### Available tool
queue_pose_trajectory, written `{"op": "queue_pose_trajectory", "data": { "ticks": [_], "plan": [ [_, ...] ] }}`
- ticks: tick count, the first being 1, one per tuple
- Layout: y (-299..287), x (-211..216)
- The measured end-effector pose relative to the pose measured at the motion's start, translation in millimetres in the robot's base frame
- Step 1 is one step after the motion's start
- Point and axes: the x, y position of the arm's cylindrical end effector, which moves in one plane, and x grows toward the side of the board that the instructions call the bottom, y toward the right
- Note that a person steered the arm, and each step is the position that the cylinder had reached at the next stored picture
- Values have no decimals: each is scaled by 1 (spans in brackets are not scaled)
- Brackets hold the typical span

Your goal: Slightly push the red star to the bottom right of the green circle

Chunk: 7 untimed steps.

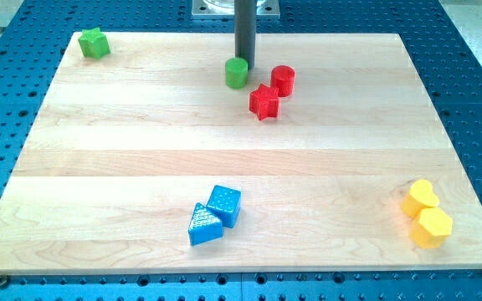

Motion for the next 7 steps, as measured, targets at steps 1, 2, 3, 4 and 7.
{"op": "queue_pose_trajectory", "data": {
  "ticks": [1,2,3,4,7],
  "plan": [
    [0,-11],
    [-12,-17],
    [-10,31],
    [5,-9],
    [20,108]
  ]
}}
